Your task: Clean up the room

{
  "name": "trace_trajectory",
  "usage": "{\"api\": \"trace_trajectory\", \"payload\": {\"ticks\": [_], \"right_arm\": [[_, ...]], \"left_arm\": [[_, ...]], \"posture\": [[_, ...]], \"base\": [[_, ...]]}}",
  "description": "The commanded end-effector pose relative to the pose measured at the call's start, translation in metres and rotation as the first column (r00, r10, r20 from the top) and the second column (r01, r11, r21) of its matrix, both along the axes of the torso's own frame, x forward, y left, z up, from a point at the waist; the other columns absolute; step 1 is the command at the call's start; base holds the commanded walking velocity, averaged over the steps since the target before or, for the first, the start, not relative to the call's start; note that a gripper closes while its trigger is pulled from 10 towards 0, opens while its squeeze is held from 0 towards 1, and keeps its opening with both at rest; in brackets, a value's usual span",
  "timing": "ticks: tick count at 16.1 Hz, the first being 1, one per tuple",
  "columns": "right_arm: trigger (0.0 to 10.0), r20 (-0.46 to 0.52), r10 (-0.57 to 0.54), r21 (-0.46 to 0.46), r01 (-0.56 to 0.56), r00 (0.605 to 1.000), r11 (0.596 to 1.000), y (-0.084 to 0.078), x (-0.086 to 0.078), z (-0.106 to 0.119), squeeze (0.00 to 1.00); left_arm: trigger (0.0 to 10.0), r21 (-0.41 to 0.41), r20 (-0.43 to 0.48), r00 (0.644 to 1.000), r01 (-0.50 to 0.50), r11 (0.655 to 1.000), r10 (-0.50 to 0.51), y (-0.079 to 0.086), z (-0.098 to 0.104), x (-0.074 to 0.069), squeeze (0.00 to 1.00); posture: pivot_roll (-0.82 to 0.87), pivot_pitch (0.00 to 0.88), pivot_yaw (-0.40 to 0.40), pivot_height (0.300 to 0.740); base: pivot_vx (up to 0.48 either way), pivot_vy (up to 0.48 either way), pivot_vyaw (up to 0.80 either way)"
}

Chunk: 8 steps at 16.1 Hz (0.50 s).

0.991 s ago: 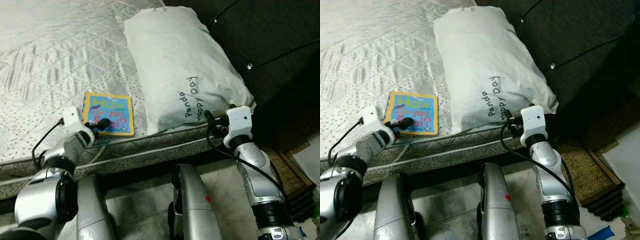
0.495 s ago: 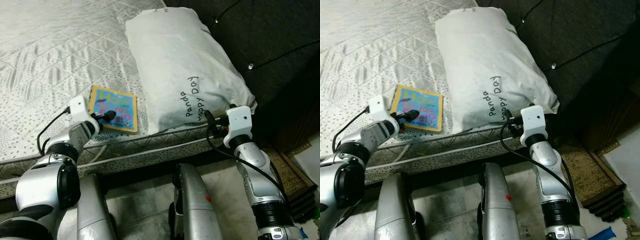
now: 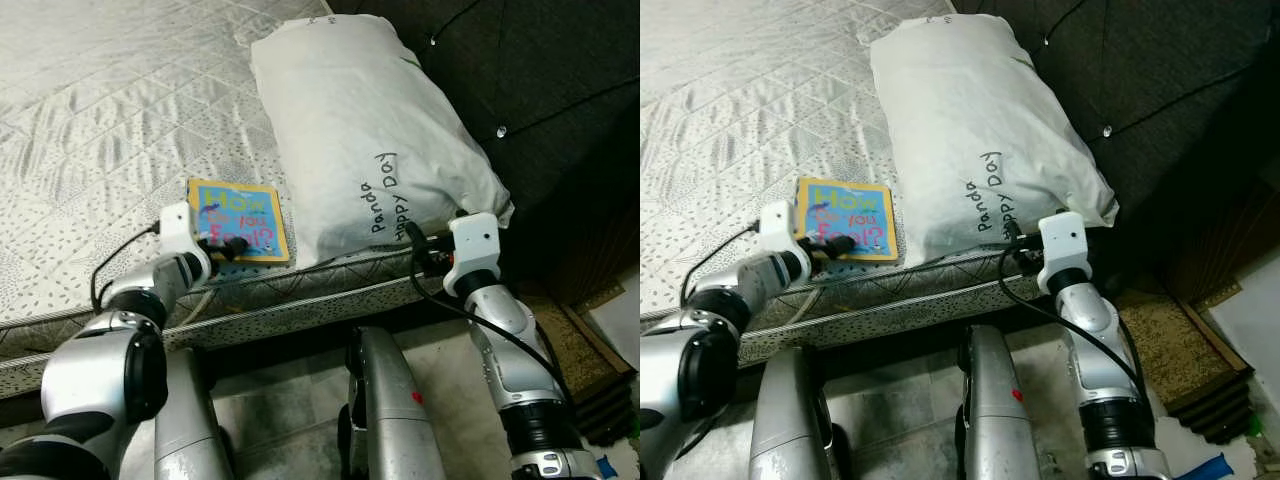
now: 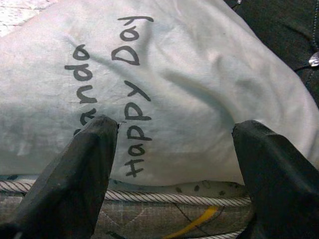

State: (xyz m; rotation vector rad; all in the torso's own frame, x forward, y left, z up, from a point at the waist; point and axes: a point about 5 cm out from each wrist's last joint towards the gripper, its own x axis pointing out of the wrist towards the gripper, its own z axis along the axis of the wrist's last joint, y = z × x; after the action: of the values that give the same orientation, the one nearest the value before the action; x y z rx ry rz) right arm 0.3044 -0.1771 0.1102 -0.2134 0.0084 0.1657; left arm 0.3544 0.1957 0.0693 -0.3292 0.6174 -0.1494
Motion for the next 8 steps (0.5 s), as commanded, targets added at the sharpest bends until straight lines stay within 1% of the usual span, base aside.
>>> {"api": "trace_trajectory", "payload": {"ticks": [1,2,3,4,5,6,7,8], "right_arm": [[10.0,0.005,-0.001,-0.001,0.001,1.000,1.000,0.000,0.002,0.001,0.00],[10.0,0.003,0.000,0.002,0.000,1.000,1.000,0.001,0.002,0.000,0.00],[10.0,0.002,0.000,0.002,0.000,1.000,1.000,0.001,0.002,0.000,0.00],[10.0,0.001,0.001,0.005,-0.001,1.000,1.000,0.001,0.002,-0.001,0.00],[10.0,-0.005,0.004,0.011,-0.004,1.000,1.000,0.002,0.002,-0.002,0.00],[10.0,-0.007,0.008,0.014,-0.008,1.000,1.000,0.003,0.002,-0.003,0.00],[10.0,-0.012,0.016,0.019,-0.016,1.000,1.000,0.004,0.002,-0.004,0.00],[10.0,-0.013,0.019,0.021,-0.019,1.000,1.000,0.006,0.003,-0.004,0.00]], "left_arm": [[10.0,0.025,-0.028,0.999,0.039,0.999,-0.039,-0.001,-0.007,-0.005,0.78],[10.0,0.073,-0.049,0.998,0.051,0.996,-0.048,0.004,-0.012,-0.009,0.54],[10.0,0.096,-0.058,0.997,0.051,0.994,-0.046,0.007,-0.014,-0.011,0.24],[10.0,0.122,-0.084,0.996,0.012,0.992,-0.002,0.017,-0.018,-0.015,0.00],[10.0,0.068,-0.110,0.988,-0.103,0.992,0.110,0.026,-0.019,-0.018,0.00],[10.0,0.027,-0.163,0.972,-0.168,0.985,0.170,0.029,-0.020,-0.020,0.00],[10.0,-0.034,-0.199,0.952,-0.246,0.969,0.234,0.031,-0.015,-0.018,0.00],[10.0,-0.050,-0.183,0.949,-0.269,0.962,0.256,0.033,-0.010,-0.014,0.00]], "posture": [[-0.15,0.068,-0.054,0.510],[-0.15,0.066,-0.051,0.510],[-0.15,0.064,-0.050,0.510],[-0.14,0.061,-0.046,0.510],[-0.14,0.058,-0.045,0.510],[-0.13,0.055,-0.044,0.510],[-0.12,0.053,-0.044,0.510],[-0.12,0.052,-0.043,0.510]], "base": [[0.000,0.000,0.00],[0.000,0.000,0.00],[0.000,0.000,0.00],[0.000,0.000,0.00],[0.000,0.000,0.00],[0.000,0.000,0.00],[0.000,0.000,0.00],[0.000,0.000,0.00]]}}
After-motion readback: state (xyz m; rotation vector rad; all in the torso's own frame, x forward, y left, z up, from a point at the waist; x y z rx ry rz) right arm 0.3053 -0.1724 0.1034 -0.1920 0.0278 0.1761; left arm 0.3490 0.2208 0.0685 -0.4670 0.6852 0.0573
